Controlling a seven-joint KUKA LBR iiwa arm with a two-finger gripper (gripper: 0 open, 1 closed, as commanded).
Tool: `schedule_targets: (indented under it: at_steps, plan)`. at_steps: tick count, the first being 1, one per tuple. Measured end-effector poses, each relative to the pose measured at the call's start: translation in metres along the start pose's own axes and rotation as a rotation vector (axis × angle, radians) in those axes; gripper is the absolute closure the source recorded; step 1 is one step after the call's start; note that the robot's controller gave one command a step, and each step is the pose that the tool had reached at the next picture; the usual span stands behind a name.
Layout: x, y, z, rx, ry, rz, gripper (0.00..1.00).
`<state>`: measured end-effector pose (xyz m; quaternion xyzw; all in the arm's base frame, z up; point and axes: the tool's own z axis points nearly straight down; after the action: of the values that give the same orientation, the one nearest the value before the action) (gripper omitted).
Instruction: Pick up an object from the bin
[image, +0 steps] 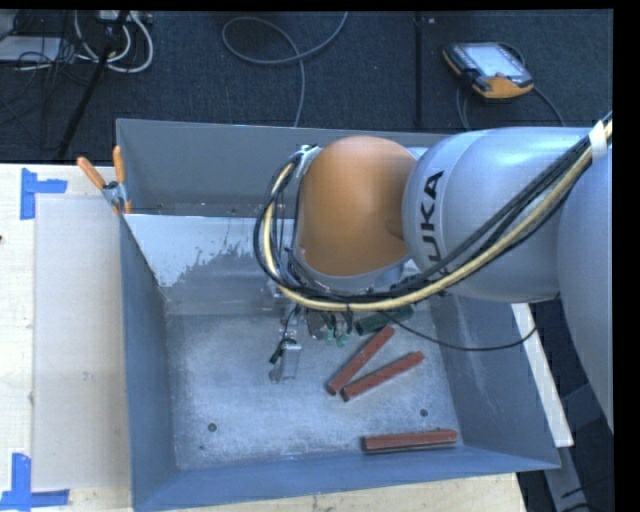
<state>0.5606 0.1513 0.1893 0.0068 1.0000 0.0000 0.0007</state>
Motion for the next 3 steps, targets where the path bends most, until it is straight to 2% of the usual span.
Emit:
schedule_targets:
  at_steps: [1,2,3]
  plan:
    - [0.004,-0.037,0.002,-0.001,0.003,-0.224,0.0]
    - [-0.01,-0.051,0.031,0.001,-0.001,-0.163,0.0]
    - [-0.011,-0.051,0.04,-0.001,0.001,-0.1,0.0]
